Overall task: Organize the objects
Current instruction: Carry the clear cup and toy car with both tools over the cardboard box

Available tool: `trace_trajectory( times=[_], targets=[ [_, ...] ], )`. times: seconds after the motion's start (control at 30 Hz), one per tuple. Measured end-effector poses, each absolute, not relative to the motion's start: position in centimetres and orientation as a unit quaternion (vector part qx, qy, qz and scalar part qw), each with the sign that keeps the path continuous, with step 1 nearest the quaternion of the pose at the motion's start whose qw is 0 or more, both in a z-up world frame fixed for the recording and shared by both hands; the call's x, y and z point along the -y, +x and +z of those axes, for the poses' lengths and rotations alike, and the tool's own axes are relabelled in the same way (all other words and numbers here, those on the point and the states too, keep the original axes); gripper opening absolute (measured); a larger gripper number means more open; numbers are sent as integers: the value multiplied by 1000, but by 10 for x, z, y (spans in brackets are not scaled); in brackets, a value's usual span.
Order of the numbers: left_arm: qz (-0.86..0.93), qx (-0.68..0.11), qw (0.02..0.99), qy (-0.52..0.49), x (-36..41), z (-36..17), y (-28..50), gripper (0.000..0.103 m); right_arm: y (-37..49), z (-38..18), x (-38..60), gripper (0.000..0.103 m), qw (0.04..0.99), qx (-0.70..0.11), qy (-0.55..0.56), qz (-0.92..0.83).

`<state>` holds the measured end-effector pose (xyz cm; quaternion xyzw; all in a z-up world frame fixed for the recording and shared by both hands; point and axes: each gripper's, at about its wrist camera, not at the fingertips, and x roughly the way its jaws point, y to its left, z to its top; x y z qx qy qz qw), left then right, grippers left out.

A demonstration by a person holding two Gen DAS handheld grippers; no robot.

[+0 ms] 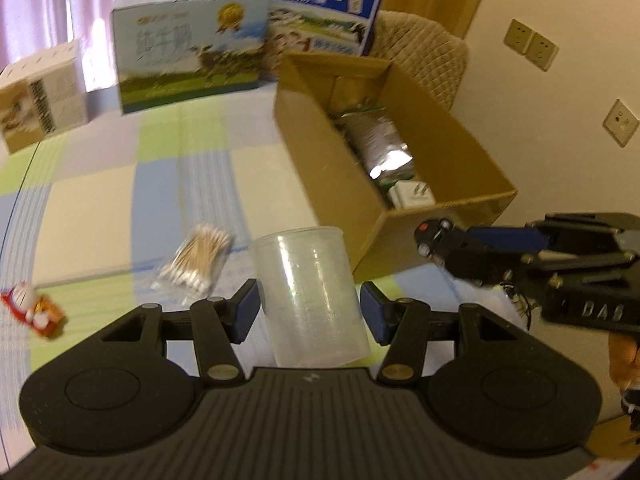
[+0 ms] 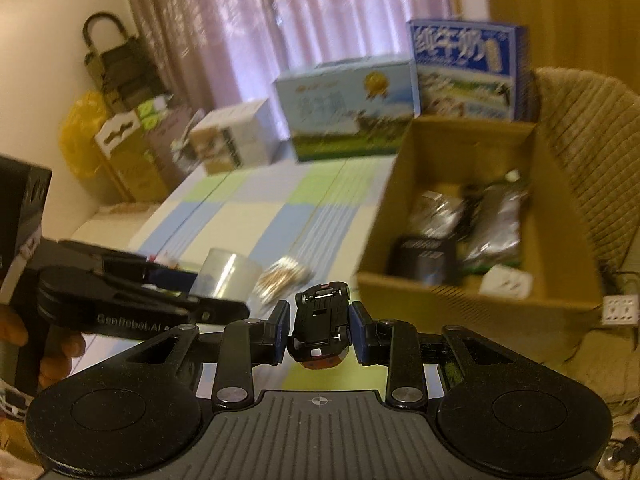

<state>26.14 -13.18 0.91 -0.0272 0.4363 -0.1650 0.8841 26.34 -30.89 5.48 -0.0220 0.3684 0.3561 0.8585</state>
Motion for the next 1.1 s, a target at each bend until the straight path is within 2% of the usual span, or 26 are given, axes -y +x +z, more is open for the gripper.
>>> trace_trajectory(
  times=[0.4,1.1],
  targets=[
    [-194,-408,892,-11,188,30,308,50,324,73,359,29,887,-344,-28,307],
    [-179,-427,886,19,258,5,420,50,437,25,362,29,892,-359,-126,245]
  ],
)
